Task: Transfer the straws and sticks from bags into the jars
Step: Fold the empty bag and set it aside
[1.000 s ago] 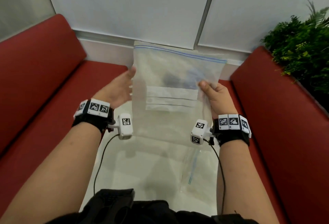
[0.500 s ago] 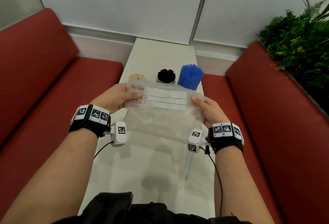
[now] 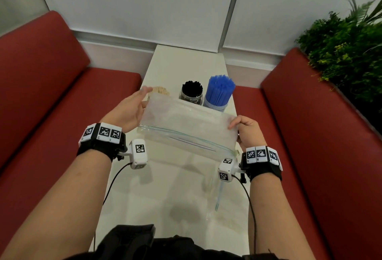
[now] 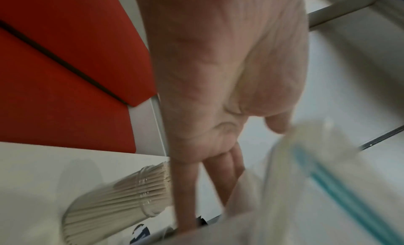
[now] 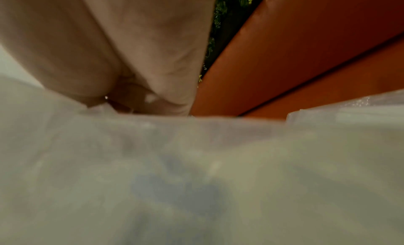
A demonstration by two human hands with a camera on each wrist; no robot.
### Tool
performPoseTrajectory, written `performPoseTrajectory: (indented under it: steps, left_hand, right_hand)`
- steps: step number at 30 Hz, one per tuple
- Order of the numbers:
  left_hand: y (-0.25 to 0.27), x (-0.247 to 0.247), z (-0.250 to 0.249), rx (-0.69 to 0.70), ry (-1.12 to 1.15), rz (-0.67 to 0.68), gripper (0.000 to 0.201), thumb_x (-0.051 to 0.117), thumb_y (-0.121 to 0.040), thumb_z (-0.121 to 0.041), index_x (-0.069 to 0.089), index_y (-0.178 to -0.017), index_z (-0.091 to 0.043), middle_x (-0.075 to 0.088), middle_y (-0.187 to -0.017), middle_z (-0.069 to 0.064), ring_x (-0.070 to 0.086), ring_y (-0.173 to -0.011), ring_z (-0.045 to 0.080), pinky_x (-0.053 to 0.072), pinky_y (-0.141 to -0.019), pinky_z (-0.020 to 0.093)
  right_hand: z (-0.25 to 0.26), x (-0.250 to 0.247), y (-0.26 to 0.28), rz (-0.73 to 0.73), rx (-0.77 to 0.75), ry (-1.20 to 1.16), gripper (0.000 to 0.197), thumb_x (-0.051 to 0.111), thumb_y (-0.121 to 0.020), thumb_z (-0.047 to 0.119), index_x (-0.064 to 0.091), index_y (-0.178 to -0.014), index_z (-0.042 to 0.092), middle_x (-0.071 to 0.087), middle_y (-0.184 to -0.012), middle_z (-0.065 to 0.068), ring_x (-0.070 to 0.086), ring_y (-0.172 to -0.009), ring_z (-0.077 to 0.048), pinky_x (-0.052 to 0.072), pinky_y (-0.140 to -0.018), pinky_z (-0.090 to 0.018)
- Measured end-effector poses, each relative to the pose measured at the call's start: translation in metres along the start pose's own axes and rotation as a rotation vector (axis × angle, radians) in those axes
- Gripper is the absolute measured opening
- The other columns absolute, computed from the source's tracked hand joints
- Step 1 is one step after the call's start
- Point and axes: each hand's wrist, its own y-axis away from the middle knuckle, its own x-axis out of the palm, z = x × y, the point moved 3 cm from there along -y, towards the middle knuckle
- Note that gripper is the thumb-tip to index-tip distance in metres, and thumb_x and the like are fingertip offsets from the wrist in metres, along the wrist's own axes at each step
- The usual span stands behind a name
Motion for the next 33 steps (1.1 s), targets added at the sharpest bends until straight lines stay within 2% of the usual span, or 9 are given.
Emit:
performPoseTrajectory:
  steps: [2,7,11,15,19,23,28,30,33]
  left_hand:
    - [0.001,0.002,0.004,-0.102,-0.137,0.136,0.062,0.055,-0.089,-0.065,0.060,-0.136,-0.026,0.072,-0.122,0.009,0.069,-0.113,0.025,0.057,-0.090,0.040]
    - [0.001,0.003,-0.006,0.090,-0.475,0.059,0.030,0.077,-0.086,-0.009,0.073,-0.116,-0.012,0.076,-0.111,0.012,0.072,-0.106,0.028,0.057,-0.094,0.038]
    - [0.005,0.028,-0.040,0.299,-0.857,0.070,0.015,0.078,-0.087,-0.014,0.075,-0.101,-0.012,0.070,-0.082,0.003,0.064,-0.083,0.018,0.046,-0.077,0.027]
    - [0.009,0.076,-0.059,0.364,-1.038,0.222,0.020,0.081,-0.084,-0.022,0.076,-0.101,-0.031,0.075,-0.088,-0.013,0.066,-0.086,-0.001,0.042,-0.077,0.006]
    - [0.012,0.061,-0.076,0.537,-0.641,-0.070,0.068,0.083,-0.079,-0.044,0.049,-0.138,-0.045,0.064,-0.134,-0.006,0.056,-0.124,0.003,0.041,-0.100,0.023]
    - [0.002,0.051,-0.038,0.115,-0.595,0.019,0.152,0.094,-0.049,-0.062,-0.017,-0.152,-0.049,0.025,-0.164,0.011,0.033,-0.148,0.022,0.029,-0.119,0.047]
    - [-0.010,0.073,0.020,-0.067,-0.220,0.250,0.072,0.082,-0.080,-0.030,0.052,-0.141,-0.008,0.067,-0.132,0.013,0.063,-0.122,0.033,0.052,-0.097,0.048]
    - [-0.015,0.080,0.039,-0.077,-0.243,0.227,0.066,0.079,-0.079,-0.026,0.057,-0.127,0.013,0.065,-0.123,0.027,0.064,-0.109,0.037,0.055,-0.096,0.044]
    - [-0.026,0.106,0.053,-0.051,-0.254,0.221,0.049,0.081,-0.077,-0.023,0.067,-0.112,0.008,0.068,-0.099,0.018,0.066,-0.085,0.025,0.060,-0.072,0.030]
  right_hand:
    - [-0.002,-0.003,-0.002,-0.027,-0.048,0.019,0.059,0.029,-0.073,-0.021,0.065,-0.049,0.020,0.065,-0.060,0.004,0.057,-0.051,-0.007,0.042,-0.044,-0.018]
    - [-0.004,-0.010,-0.004,0.008,-0.018,0.176,0.056,0.041,-0.076,-0.016,0.077,-0.075,0.028,0.074,-0.111,0.001,0.070,-0.091,-0.010,0.055,-0.070,-0.024]
    - [0.017,0.008,-0.008,0.103,-0.093,0.294,0.060,0.067,-0.074,0.012,0.058,-0.114,0.056,0.051,-0.145,0.009,0.045,-0.132,-0.016,0.041,-0.108,-0.039]
    - [0.020,0.067,-0.002,0.429,-0.057,0.555,0.081,0.089,-0.063,0.041,0.052,-0.134,0.045,0.059,-0.128,0.026,0.054,-0.111,0.009,0.044,-0.092,-0.019]
    - [0.017,0.080,0.009,0.242,-0.005,0.367,0.012,0.080,-0.083,0.013,0.075,-0.093,0.015,0.077,-0.092,-0.012,0.074,-0.087,-0.028,0.059,-0.079,-0.048]
    - [0.024,0.068,0.011,0.249,-0.016,0.110,0.015,0.078,-0.083,0.006,0.076,-0.097,0.012,0.077,-0.096,-0.012,0.074,-0.090,-0.028,0.061,-0.083,-0.039]
    - [0.017,0.044,0.018,0.257,0.092,0.087,0.017,0.078,-0.083,0.006,0.077,-0.100,0.010,0.076,-0.102,-0.016,0.074,-0.091,-0.027,0.060,-0.088,-0.043]
    - [0.007,0.024,0.024,0.203,0.136,0.082,0.022,0.077,-0.087,0.016,0.074,-0.107,0.007,0.075,-0.106,-0.019,0.072,-0.093,-0.032,0.057,-0.092,-0.051]
    - [-0.005,-0.010,0.032,0.033,0.110,0.072,0.028,0.071,-0.093,0.022,0.068,-0.115,0.004,0.074,-0.109,-0.018,0.071,-0.098,-0.037,0.056,-0.092,-0.052]
